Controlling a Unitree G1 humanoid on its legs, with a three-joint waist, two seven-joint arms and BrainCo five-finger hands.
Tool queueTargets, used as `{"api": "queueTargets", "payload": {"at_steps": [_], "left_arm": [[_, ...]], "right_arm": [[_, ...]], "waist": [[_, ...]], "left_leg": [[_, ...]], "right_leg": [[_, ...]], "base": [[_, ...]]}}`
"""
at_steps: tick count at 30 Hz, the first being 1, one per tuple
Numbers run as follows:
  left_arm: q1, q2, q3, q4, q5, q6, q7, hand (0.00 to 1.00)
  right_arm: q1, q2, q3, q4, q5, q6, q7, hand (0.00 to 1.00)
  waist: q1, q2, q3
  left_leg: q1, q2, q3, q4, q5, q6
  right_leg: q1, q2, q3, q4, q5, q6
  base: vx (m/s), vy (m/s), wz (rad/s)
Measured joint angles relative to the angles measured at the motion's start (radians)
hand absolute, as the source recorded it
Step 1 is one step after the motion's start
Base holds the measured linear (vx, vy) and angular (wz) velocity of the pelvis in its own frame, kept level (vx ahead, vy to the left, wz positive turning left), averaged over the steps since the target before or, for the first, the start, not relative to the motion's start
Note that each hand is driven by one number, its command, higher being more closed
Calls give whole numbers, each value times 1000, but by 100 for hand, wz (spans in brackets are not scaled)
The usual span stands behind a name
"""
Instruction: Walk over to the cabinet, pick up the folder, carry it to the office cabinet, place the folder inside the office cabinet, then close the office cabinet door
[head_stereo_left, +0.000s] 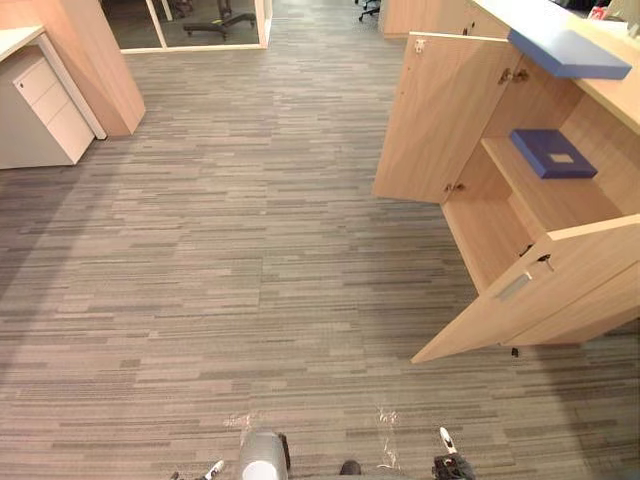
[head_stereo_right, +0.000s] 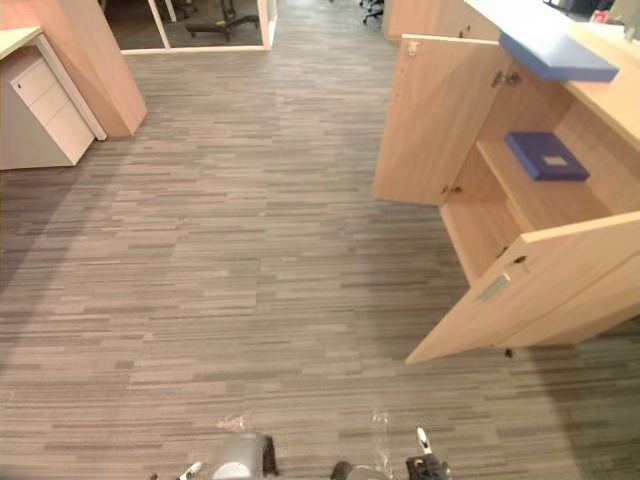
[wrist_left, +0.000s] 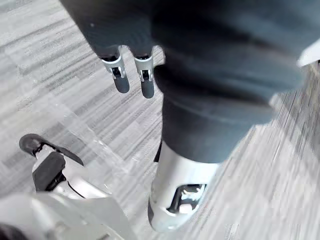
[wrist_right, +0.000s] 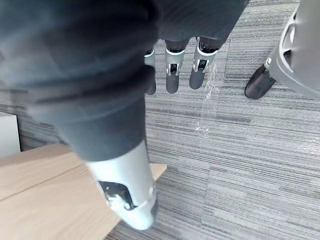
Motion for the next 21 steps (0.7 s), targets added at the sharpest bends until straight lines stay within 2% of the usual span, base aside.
{"api": "queueTargets", "payload": {"at_steps": [1, 2, 4, 5, 7, 8, 9, 10, 11, 13, 14, 15, 16, 17, 18, 19, 20, 21], "left_arm": [[8, 1, -17, -33, -31, -9, 8, 0], [12, 1, -29, -50, -38, -14, 10, 0], [30, 1, -58, -97, -34, -18, 11, 0], [38, 0, -66, -112, -28, -19, 12, 0], [41, -1, -78, -107, -23, -21, 17, 0], [47, -1, -88, -100, -6, -21, 19, 0], [40, 3, -78, -93, 9, -24, 19, 0], [26, 10, -76, -93, 37, -30, 22, 0], [19, 10, -80, -94, 51, -36, 21, 0], [22, 5, -95, -90, 79, -37, 21, 0], [22, 3, -103, -88, 87, -36, 19, 0], [17, 3, -129, -87, 92, -36, 14, 0], [12, 3, -138, -84, 95, -35, 5, 0], [-14, 13, -147, -51, 117, -30, -16, 0], [-22, 17, -148, -33, 119, -23, -21, 0], [-25, 24, -156, -16, 134, -16, -30, 0], [-30, 34, -177, 4, 161, -9, -43, 0], [-43, 47, -195, 35, 183, -4, -56, 0]], "right_arm": [[0, 0, 14, -1, -4, 1, -2, 0], [-1, -1, 17, -3, -10, 1, -4, 0], [1, -1, 24, -18, -37, 10, -9, 0], [2, -1, 25, -19, -40, 13, -9, 0], [7, -3, 19, -15, -42, 17, -12, 0], [12, -8, 13, -15, -47, 19, -13, 0], [11, -2, 12, 19, -58, 30, -12, 0], [9, 11, 25, 46, -66, 52, -12, 0], [6, 11, 17, 51, -73, 56, -11, 0], [-5, 11, -46, 85, -75, 54, -6, 0], [-5, 6, -67, 88, -75, 51, -5, 0], [-2, -12, -95, 90, -75, 48, -4, 0], [-2, -20, -109, 90, -75, 44, -5, 0], [-5, -38, -138, 89, -74, 35, -6, 0], [-6, -38, -144, 89, -74, 35, -6, 0], [-7, -36, -143, 89, -75, 33, -6, 0], [-17, -33, -142, 83, -77, 29, -4, 0], [-31, -27, -142, 82, -79, 29, 6, 0]], "waist": [[-1, -12, -2], [-2, -13, -1], [-5, -15, -1], [-7, -15, -2], [-4, -6, -8], [-5, 14, -22], [-2, -5, -43], [-2, -38, -74], [-2, -47, -81], [-7, -38, -101], [-13, -33, -111], [-27, -26, -123], [-30, -22, -123], [-55, -13, -106], [-64, -11, -102], [-70, -6, -98], [-77, 2, -86], [-78, 10, -79]], "left_leg": [[-9, 3, 7, -72, 0, -1], [-13, 5, 6, -122, 1, -2], [-7, 24, 3, -331, 24, -24], [1, 39, 2, -448, 48, -47], [36, 57, 6, -601, 105, -58], [59, 66, 13, -644, 165, -63], [71, 38, 39, -628, 275, -50], [71, -4, 72, -595, 230, -33], [80, -19, 84, -572, 208, -21], [166, -98, 139, -566, 125, 21], [187, -121, 144, -579, 111, 31], [235, -171, 143, -618, 95, 54], [262, -193, 141, -635, 89, 64], [342, -240, 126, -660, 65, 101], [371, -244, 116, -670, 62, 106], [400, -244, 106, -684, 62, 106], [452, -235, 103, -718, 62, 106], [478, -221, 107, -746, 59, 102]], "right_leg": [[0, -24, 5, 5, -8, 13], [0, -40, 8, 11, -13, 22], [-1, -90, 36, 33, -28, 55], [0, -115, 55, 38, -32, 90], [15, -149, 79, 48, -48, 147], [36, -160, 90, 41, -55, 177], [54, -200, 106, 18, -48, 201], [58, -249, 110, 4, 7, 195], [56, -270, 111, 4, 45, 199], [50, -358, 157, 80, 142, 162], [28, -384, 164, 135, 160, 146], [-28, -441, 163, 282, 216, 77], [-55, -468, 160, 354, 253, 35], [-151, -542, 130, 663, 320, -63], [-178, -551, 109, 757, 317, -58], [-199, -544, 82, 827, 288, -24], [-254, -512, 22, 912, 177, 6], [-321, -461, -37, 919, 76, 55]], "base": [[133, 126, 2], [179, 174, -6], [316, 320, -23], [318, 355, -41], [335, 411, -48], [494, 662, -49], [509, 635, -42], [491, 612, -37], [394, 451, -44], [385, 471, -50], [376, 472, -11], [279, 378, 12], [391, 518, 45], [365, 424, 46], [300, 333, 49], [219, 156, 19], [212, 122, -1], [299, 133, -9]]}}
